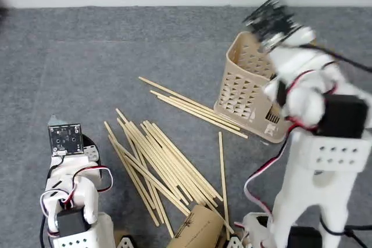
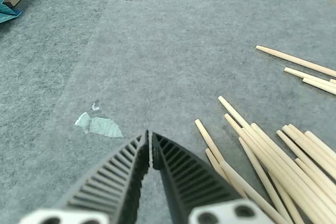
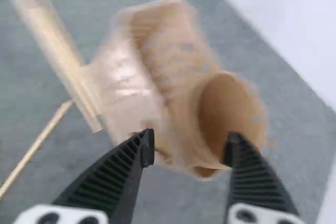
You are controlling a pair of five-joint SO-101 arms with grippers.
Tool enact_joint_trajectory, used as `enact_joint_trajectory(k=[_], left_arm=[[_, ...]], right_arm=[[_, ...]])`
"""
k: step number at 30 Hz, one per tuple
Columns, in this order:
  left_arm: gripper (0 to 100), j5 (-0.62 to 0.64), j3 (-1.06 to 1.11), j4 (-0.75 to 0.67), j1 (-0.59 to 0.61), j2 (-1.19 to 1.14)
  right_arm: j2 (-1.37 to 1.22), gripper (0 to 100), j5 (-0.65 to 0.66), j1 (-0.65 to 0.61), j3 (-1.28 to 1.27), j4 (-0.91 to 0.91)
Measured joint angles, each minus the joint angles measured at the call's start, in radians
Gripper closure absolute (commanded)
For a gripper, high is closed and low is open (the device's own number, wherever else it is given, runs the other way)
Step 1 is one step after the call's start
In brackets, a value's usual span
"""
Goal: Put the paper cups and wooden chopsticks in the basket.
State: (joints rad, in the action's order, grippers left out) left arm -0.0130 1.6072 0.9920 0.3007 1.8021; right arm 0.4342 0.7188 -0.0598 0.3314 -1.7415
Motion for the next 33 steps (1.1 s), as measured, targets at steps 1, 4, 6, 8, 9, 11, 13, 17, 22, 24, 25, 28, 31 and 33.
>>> enact_joint_trajectory(k=[1,4,6,8,9,11,13,17,22,24,25,28,31,33], left_arm=[[98,0.0,0.0,0.0,0.0,0.0],[98,0.0,0.0,0.0,0.0,0.0],[98,0.0,0.0,0.0,0.0,0.0],[98,-0.003,0.0,0.0,0.0,0.0],[98,-0.011,0.0,0.0,0.0,0.0],[98,-0.023,0.0,0.0,0.0,0.0],[98,-0.028,0.0,0.0,0.0,0.0],[98,-0.029,0.0,0.0,0.0,0.0],[98,-0.029,0.0,0.0,0.0,0.0],[98,-0.029,0.0,0.0,0.0,0.0],[98,-0.029,0.0,0.0,0.0,0.0],[98,-0.029,0.0,0.0,0.0,0.0],[98,-0.029,0.0,0.0,0.0,0.0],[98,-0.029,0.0,0.0,0.0,0.0]], right_arm=[[0.021,87.5,-0.006,-0.031,-0.009,-0.011],[0.077,89.6,-0.06,-0.089,-0.069,-0.012],[0.107,89.8,-0.095,-0.135,-0.135,-0.012],[0.133,89.8,-0.121,-0.184,-0.218,-0.014],[0.147,89.8,-0.137,-0.199,-0.261,-0.014],[0.176,89.8,-0.172,-0.226,-0.361,-0.014],[0.206,89.5,-0.209,-0.27,-0.459,-0.014],[0.235,89.4,-0.298,-0.35,-0.638,-0.009],[0.236,86.7,-0.344,-0.393,-0.806,0.138],[0.235,81.9,-0.347,-0.396,-0.842,0.227],[0.222,79.9,-0.347,-0.4,-0.845,0.262],[0.14,76.4,-0.35,-0.402,-0.845,0.328],[-0.009,76.1,-0.35,-0.402,-0.795,0.364],[-0.117,76.1,-0.35,-0.402,-0.723,0.385]])
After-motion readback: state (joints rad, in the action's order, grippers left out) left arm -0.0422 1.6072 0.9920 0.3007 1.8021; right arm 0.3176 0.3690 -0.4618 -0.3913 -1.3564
